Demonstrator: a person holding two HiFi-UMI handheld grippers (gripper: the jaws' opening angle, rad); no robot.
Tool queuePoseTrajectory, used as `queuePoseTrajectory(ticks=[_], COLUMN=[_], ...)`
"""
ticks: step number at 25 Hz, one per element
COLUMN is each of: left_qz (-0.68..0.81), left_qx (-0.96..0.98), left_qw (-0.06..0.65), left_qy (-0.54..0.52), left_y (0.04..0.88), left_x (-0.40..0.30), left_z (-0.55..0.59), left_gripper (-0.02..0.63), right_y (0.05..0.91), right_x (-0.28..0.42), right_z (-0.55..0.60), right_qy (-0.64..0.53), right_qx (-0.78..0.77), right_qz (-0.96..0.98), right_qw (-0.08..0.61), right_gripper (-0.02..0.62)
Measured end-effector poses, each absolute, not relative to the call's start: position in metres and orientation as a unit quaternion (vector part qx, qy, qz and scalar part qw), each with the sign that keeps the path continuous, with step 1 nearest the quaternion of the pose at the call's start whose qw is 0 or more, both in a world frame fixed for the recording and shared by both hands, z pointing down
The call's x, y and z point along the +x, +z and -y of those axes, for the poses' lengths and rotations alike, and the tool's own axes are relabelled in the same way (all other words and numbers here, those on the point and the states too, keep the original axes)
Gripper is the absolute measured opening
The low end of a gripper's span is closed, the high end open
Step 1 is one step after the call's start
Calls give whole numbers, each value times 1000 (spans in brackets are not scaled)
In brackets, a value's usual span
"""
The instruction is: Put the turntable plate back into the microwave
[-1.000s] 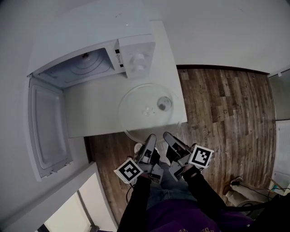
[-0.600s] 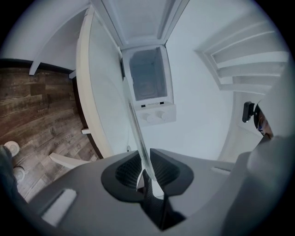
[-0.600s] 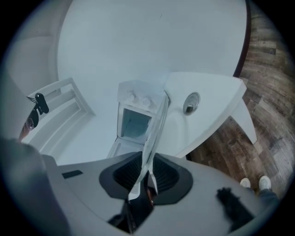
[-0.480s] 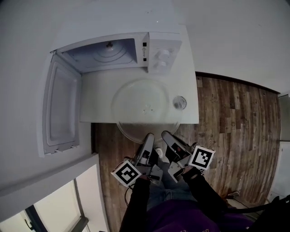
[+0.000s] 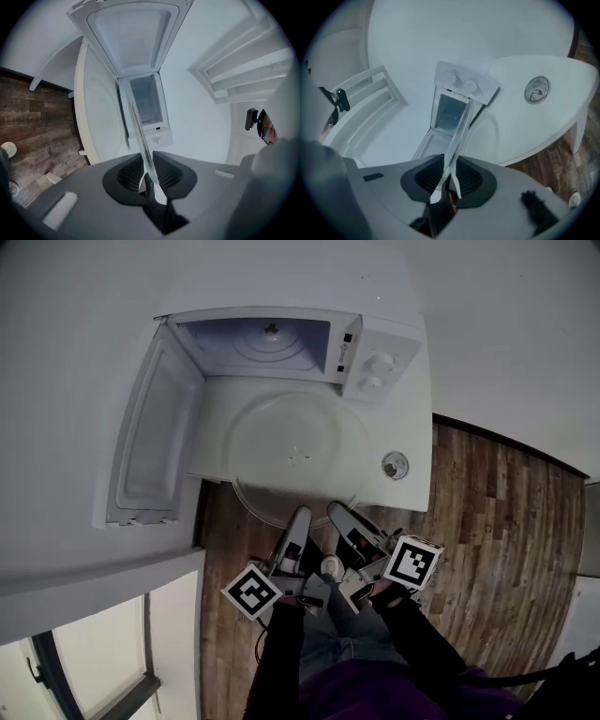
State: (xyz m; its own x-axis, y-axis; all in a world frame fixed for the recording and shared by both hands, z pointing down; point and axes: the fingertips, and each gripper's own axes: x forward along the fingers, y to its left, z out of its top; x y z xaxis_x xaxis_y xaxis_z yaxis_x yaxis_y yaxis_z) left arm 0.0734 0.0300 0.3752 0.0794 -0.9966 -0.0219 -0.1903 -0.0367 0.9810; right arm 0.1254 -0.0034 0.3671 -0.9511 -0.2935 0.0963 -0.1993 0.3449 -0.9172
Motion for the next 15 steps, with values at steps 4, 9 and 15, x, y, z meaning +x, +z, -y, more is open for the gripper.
queuePoseTrajectory(ticks=[4, 9, 15], left_qz=[521, 516, 502], left_qx=[573, 576, 574], left_qw=[447, 438, 445], left_qy=[-448, -459, -469], left_y=[370, 369, 371], left_x=[53, 26, -5], left_z=[-25, -14, 7], left_gripper=[69, 67, 64], right_y=[361, 362, 364], right_x=[104, 78, 47], right_z=[9, 20, 40], right_qy=[-540, -530, -520], right_qx=[-136, -136, -148], right_qz=[-830, -836, -840], right_qw=[43, 38, 39], right_gripper=[83, 84, 94])
